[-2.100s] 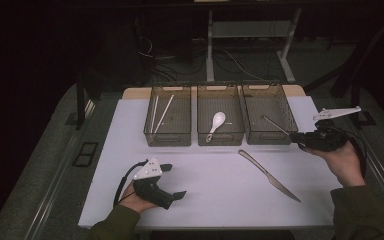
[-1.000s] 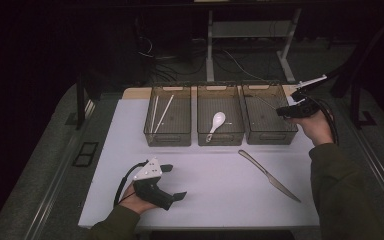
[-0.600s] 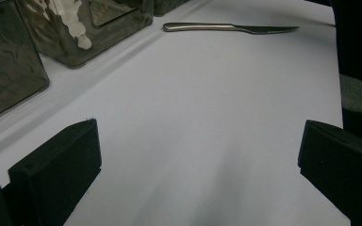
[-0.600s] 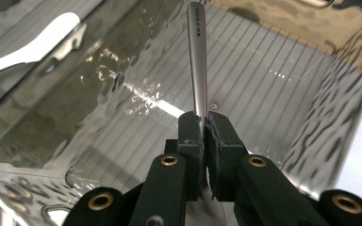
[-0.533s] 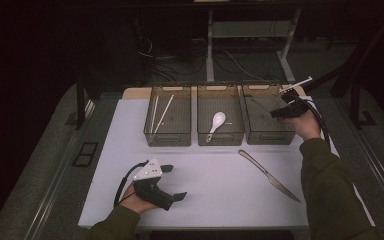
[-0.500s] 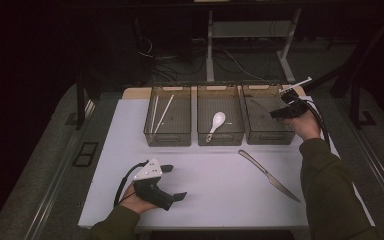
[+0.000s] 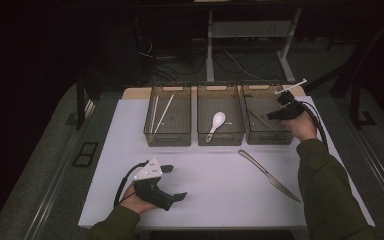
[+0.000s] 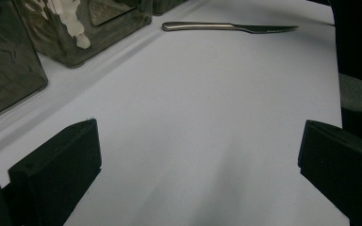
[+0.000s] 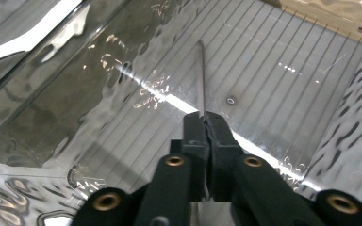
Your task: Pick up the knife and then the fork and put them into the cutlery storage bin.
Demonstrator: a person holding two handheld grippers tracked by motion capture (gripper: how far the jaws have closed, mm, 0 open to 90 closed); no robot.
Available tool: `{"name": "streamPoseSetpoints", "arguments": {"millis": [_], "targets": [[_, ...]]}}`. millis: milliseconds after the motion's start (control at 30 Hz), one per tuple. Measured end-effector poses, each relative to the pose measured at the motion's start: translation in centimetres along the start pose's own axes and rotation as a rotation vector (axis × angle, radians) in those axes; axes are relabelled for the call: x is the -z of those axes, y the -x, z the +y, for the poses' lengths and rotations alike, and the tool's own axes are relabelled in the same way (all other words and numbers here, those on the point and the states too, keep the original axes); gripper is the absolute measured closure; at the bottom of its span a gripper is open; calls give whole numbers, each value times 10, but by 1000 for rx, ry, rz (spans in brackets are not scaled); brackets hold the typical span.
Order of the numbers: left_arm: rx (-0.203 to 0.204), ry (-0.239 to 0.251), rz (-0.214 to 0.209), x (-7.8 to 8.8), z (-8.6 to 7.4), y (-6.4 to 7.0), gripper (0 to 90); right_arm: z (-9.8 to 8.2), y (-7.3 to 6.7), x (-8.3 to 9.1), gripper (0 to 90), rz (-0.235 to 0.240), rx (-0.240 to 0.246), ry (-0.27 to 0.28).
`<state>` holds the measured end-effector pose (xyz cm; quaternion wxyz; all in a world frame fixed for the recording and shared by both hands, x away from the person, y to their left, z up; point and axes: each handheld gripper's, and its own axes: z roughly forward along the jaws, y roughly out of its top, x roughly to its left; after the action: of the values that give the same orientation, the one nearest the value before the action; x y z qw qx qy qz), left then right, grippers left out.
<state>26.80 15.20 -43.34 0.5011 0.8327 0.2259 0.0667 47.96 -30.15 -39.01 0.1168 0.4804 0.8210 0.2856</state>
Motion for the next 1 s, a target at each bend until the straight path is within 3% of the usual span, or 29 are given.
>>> {"name": "streamPoseSetpoints", "arguments": {"millis": [200, 500, 600, 1000], "targets": [[0, -1, 0, 0, 0, 0, 0, -1, 2, 6, 681, 11, -19, 27], [-5, -4, -1, 0, 0, 1, 0, -6, 1, 33, 479, 68, -47, 145], [-5, -4, -1, 0, 0, 1, 0, -10, -2, 42, 440, 71, -31, 182], [-3, -3, 1, 0, 1, 1, 0, -27, -20, 76, 337, 102, -9, 247]]}}
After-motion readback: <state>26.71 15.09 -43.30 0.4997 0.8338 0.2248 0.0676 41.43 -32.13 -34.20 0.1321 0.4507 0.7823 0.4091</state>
